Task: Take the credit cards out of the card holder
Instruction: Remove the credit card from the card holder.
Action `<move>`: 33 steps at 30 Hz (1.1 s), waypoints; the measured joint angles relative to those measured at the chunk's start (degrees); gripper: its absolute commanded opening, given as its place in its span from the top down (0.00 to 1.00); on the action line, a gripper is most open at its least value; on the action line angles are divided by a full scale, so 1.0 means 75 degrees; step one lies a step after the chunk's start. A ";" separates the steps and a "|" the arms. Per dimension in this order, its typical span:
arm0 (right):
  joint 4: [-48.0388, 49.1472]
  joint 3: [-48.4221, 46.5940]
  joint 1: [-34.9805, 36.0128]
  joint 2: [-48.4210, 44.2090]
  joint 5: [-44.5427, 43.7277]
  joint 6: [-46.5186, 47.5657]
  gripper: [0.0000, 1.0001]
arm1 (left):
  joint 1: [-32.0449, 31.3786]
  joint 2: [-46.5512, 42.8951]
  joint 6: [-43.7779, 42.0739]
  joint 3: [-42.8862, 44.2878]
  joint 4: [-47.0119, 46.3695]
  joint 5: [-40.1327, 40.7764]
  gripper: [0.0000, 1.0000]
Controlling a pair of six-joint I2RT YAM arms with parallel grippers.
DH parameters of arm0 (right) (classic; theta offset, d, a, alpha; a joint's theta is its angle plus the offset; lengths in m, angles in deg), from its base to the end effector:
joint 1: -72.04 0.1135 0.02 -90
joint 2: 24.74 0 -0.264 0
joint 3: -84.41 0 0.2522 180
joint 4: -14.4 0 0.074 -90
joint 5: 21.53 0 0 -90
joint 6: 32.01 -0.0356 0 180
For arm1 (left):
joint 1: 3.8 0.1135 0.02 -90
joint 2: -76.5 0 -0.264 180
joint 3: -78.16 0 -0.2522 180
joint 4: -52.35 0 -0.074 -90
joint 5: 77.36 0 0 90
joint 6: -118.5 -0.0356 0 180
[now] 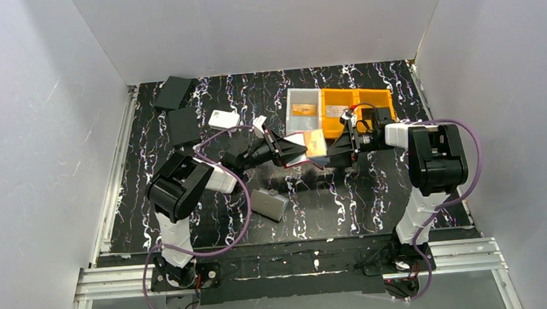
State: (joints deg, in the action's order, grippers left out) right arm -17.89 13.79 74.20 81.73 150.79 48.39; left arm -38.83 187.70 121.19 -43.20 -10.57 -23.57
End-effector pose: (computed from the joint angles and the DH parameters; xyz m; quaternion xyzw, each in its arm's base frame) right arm 0.3270 0.0476 0.1459 -0.0766 0.7458 0.6574 0.0758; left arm 0.2908 -0.2295 0.1779 -0.0844 0.6483 -0.7430 0.1430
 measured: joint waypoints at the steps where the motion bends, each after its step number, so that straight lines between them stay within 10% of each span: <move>1: -0.0023 0.0009 0.0000 -0.0029 -0.0006 0.0020 0.02 | 0.0000 -0.0047 0.0015 0.0003 0.0000 0.0035 1.00; 33: 0.8201 0.3296 -0.0064 -0.2906 -0.1807 -0.7032 0.02 | -0.0003 -0.0723 0.0283 0.0055 0.0087 0.1026 1.00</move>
State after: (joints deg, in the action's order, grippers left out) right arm 43.62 38.51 73.72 59.94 137.24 -4.35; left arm -38.85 182.28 123.31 -42.78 -9.92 -15.88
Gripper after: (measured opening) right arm 0.983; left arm 0.009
